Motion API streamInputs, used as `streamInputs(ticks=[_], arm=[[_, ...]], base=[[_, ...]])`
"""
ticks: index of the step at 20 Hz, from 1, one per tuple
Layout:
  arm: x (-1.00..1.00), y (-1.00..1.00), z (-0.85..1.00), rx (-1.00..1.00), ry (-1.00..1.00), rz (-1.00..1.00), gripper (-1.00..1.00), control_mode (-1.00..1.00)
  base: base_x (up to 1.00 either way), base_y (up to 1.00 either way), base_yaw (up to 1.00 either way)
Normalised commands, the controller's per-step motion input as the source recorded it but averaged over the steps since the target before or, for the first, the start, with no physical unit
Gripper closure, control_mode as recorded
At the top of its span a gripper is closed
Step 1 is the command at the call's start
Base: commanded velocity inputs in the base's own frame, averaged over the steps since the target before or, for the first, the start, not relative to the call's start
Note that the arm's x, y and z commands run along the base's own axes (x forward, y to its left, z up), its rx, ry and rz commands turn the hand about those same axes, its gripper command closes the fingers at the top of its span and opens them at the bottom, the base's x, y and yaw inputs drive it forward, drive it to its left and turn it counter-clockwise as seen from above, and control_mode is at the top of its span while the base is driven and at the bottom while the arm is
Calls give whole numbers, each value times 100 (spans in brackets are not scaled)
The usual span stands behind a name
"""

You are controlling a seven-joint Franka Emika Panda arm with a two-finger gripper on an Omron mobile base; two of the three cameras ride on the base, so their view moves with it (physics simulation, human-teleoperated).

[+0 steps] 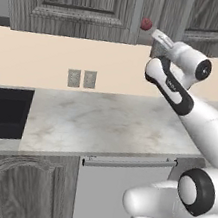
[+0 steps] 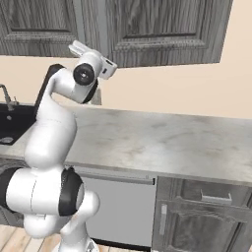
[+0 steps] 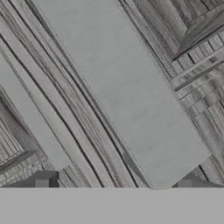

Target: Pick the jar and candle from the dining table and place them in the open cabinet. Close the cabinet after placing the objects.

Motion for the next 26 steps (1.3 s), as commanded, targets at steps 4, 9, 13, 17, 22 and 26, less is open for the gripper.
streamInputs(ticks=[4, 9, 13, 17, 22, 26], arm=[[98, 0, 0, 0, -11, 17, -100, -100], [85, 0, 8, 0, -9, 13, -100, -100], [78, 0, 21, 0, -6, 12, -100, -100], [75, 0, 22, 0, -6, 14, -100, -100], [65, 0, 11, 0, -5, 15, -100, -100], [61, 0, 4, 0, -4, 15, -100, -100]], base=[[0, 0, 0], [0, 0, 0], [0, 0, 0], [0, 0, 0], [0, 0, 0], [0, 0, 0]])
